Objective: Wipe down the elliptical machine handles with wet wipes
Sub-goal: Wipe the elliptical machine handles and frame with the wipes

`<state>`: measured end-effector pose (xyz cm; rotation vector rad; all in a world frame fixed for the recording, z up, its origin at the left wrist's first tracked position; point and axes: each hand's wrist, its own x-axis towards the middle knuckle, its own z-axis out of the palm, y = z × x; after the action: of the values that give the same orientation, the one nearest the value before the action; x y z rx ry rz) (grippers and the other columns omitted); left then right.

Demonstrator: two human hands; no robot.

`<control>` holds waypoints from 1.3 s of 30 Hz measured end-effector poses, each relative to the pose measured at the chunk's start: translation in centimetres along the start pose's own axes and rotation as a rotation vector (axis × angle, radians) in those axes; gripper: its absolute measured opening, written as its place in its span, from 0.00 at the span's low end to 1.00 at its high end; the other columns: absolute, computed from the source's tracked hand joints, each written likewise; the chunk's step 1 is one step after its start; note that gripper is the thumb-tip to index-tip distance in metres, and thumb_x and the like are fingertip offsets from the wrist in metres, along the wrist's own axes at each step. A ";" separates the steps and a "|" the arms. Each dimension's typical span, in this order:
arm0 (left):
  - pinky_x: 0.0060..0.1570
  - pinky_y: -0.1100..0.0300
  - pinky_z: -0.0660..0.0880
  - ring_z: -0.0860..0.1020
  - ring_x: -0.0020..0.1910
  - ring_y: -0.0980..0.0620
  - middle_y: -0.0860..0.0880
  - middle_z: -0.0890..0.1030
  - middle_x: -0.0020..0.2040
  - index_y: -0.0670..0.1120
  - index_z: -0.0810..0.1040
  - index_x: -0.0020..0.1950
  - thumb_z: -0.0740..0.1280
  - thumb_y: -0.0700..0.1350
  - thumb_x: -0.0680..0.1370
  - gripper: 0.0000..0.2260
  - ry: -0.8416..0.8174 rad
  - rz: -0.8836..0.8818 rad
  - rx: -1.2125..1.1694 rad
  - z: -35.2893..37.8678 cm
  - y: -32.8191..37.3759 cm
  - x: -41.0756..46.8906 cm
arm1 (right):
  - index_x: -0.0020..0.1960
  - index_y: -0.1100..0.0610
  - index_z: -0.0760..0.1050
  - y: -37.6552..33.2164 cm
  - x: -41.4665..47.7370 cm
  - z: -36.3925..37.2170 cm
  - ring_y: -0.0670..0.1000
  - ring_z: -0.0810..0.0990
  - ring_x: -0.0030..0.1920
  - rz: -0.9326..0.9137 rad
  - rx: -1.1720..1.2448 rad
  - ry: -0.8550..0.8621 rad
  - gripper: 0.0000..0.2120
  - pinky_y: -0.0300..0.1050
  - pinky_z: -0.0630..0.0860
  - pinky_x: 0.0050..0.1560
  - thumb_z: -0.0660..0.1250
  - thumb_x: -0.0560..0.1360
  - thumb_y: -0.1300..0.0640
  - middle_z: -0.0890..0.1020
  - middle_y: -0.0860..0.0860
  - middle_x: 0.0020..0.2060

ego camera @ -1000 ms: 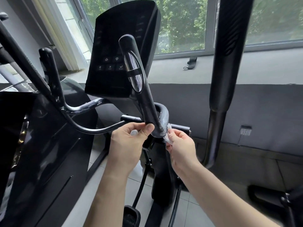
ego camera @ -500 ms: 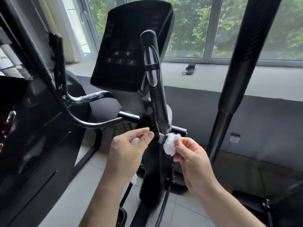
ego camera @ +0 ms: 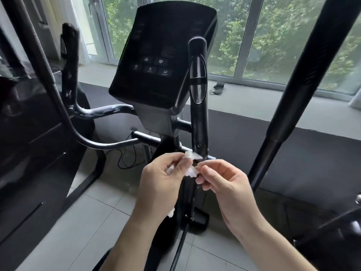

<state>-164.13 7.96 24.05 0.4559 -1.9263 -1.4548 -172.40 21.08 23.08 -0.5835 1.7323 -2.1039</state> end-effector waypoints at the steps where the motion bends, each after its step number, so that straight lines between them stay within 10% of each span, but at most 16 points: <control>1: 0.42 0.69 0.75 0.82 0.40 0.63 0.61 0.85 0.40 0.59 0.84 0.48 0.71 0.53 0.78 0.01 0.068 0.010 -0.018 0.0 0.0 0.6 | 0.48 0.57 0.85 -0.3 0.2 0.1 0.50 0.83 0.41 -0.043 -0.041 0.060 0.08 0.45 0.76 0.44 0.69 0.80 0.65 0.87 0.55 0.43; 16: 0.45 0.58 0.76 0.81 0.44 0.56 0.56 0.82 0.41 0.48 0.85 0.46 0.68 0.46 0.83 0.08 -0.076 0.179 0.020 2.3 -6.3 4.6 | 0.58 0.48 0.84 -0.8 2.2 3.1 0.51 0.85 0.48 -0.324 -0.346 0.354 0.19 0.38 0.79 0.49 0.68 0.79 0.70 0.85 0.55 0.52; 21: 0.43 0.63 0.74 0.78 0.39 0.58 0.59 0.80 0.42 0.57 0.85 0.60 0.64 0.50 0.85 0.10 -0.184 0.084 -0.213 1.7 -5.5 5.7 | 0.60 0.48 0.83 -0.6 1.8 4.2 0.50 0.83 0.44 -0.322 -0.379 0.415 0.15 0.37 0.79 0.48 0.70 0.79 0.66 0.85 0.57 0.50; 29: 0.37 0.61 0.77 0.79 0.34 0.55 0.53 0.83 0.41 0.52 0.85 0.55 0.69 0.52 0.81 0.07 -0.279 0.038 -0.533 1.7 -5.0 7.3 | 0.59 0.46 0.83 -0.5 1.8 5.1 0.52 0.84 0.46 -0.312 -0.457 0.483 0.15 0.46 0.80 0.52 0.70 0.80 0.64 0.86 0.54 0.49; 39: 0.48 0.53 0.78 0.81 0.42 0.55 0.55 0.83 0.40 0.53 0.81 0.51 0.67 0.54 0.83 0.07 -0.316 0.048 -0.174 2.6 -9.8 8.7 | 0.60 0.50 0.83 -0.1 1.9 5.8 0.46 0.83 0.41 -0.336 -0.449 0.532 0.16 0.36 0.79 0.48 0.70 0.79 0.68 0.86 0.51 0.41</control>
<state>-173.31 1.13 17.02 0.1027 -2.0094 -1.7275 -170.97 15.23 24.33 -0.4811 2.6050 -2.2377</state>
